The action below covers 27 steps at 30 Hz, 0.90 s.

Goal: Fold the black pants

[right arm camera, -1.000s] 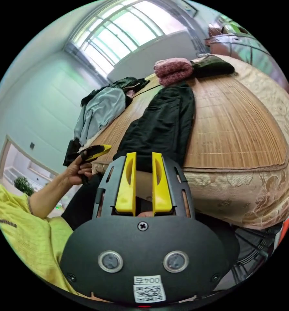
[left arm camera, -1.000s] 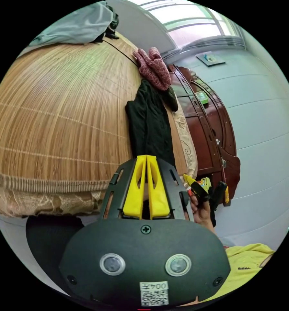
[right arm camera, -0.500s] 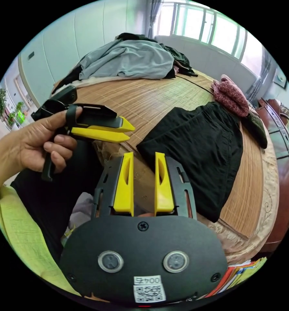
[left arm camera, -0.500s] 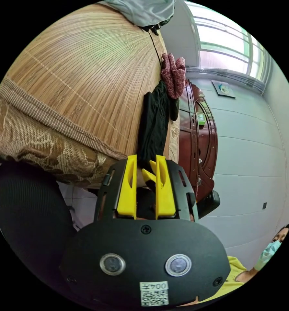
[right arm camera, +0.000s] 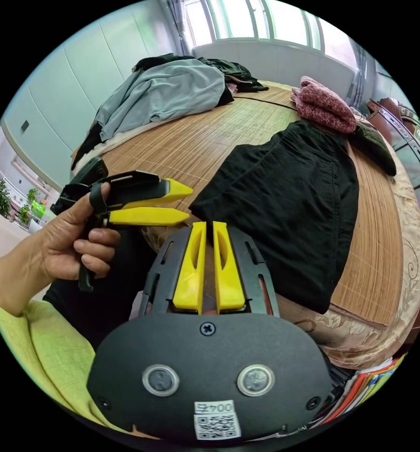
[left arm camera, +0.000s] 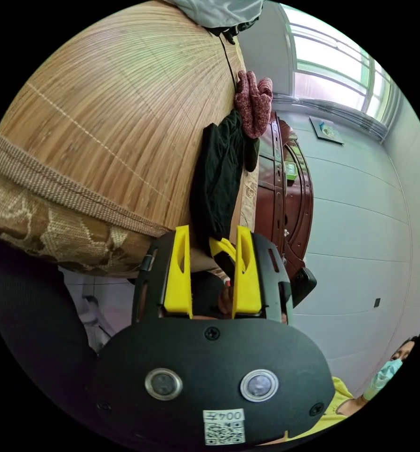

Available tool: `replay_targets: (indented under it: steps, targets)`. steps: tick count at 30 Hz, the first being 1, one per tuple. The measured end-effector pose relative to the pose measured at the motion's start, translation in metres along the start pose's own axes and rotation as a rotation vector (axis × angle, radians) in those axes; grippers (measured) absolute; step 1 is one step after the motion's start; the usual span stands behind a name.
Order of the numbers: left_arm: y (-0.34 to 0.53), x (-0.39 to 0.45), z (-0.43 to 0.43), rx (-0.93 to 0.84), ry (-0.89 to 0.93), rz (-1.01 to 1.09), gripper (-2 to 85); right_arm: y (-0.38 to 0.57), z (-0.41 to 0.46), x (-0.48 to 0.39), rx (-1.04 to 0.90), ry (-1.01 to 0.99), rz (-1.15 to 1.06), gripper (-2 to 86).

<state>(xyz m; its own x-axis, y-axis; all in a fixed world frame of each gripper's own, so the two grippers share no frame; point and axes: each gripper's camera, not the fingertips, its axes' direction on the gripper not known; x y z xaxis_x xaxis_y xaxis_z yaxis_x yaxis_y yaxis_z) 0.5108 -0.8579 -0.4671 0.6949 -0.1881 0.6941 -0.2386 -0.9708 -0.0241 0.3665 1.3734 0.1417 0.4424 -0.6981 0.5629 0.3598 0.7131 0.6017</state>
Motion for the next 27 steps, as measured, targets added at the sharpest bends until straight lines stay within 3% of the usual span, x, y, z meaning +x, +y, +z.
replay_targets:
  steps: [6,12,15,21,27]
  targets:
    - [-0.011,0.002,0.01,-0.034,0.002,0.045,14.0,0.007,-0.02,0.023,-0.02,0.0,-0.001,4.0]
    - [-0.026,-0.006,0.012,-0.058,-0.091,0.053,5.0,0.025,-0.062,0.074,0.009,-0.046,0.066,5.4]
    - [-0.029,-0.004,0.004,-0.043,-0.035,0.045,3.9,0.054,-0.102,0.125,0.078,-0.176,0.187,9.1]
    - [-0.039,0.005,-0.004,-0.046,0.061,0.011,3.3,0.171,-0.161,0.279,0.296,-0.644,0.627,13.7]
    - [-0.047,0.015,0.0,-0.08,0.103,0.02,3.3,0.225,-0.18,0.362,0.38,-0.826,0.807,20.2]
